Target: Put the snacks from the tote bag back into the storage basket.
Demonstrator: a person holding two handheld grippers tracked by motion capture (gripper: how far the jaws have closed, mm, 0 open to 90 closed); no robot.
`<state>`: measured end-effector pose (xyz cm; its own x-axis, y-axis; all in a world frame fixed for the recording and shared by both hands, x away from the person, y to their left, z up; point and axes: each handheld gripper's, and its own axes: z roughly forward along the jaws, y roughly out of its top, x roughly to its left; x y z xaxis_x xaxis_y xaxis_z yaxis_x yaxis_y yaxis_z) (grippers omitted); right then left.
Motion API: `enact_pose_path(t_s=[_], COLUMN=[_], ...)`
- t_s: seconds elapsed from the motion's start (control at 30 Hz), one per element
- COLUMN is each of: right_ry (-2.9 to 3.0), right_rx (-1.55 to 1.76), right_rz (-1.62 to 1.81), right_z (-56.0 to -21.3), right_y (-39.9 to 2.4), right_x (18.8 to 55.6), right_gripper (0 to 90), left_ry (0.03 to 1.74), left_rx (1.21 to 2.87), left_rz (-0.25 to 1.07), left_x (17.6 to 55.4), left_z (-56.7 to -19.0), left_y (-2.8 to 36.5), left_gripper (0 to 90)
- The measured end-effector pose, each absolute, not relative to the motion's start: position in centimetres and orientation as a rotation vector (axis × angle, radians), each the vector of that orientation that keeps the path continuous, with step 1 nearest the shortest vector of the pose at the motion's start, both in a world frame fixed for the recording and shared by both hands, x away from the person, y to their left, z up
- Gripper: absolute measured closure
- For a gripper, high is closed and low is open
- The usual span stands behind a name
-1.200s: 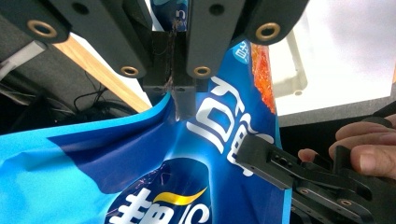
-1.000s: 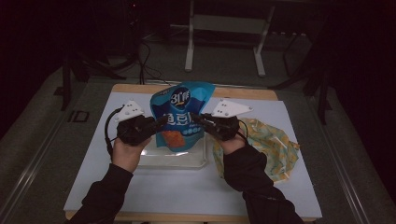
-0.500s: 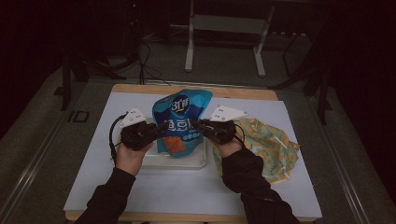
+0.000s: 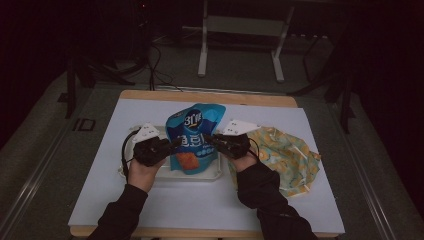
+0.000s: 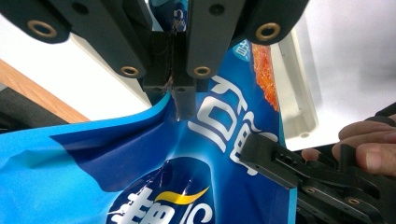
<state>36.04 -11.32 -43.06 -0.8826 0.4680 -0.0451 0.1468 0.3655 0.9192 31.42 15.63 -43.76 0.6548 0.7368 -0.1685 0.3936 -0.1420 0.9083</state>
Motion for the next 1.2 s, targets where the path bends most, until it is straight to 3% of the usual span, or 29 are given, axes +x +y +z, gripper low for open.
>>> enact_pose_path(t_s=[0.73,0.93,1.2], right_ry=[2.357,2.354,2.382], right_rx=[0.562,0.576,0.575], right_rz=[1.542,1.545,1.542], right_z=[-44.2,-43.8,-43.6], right_y=[-12.0,-12.3,-12.5], right_x=[36.0,36.1,36.2], right_gripper=[86.8,79.8,58.3], left_ry=[0.878,0.864,0.865], left_rx=[1.773,1.763,1.752], left_rz=[0.416,0.414,0.402], left_x=[30.7,30.5,30.5], left_z=[-44.7,-44.7,-44.5], left_y=[15.4,15.6,15.7], left_gripper=[84.0,80.8,62.6])
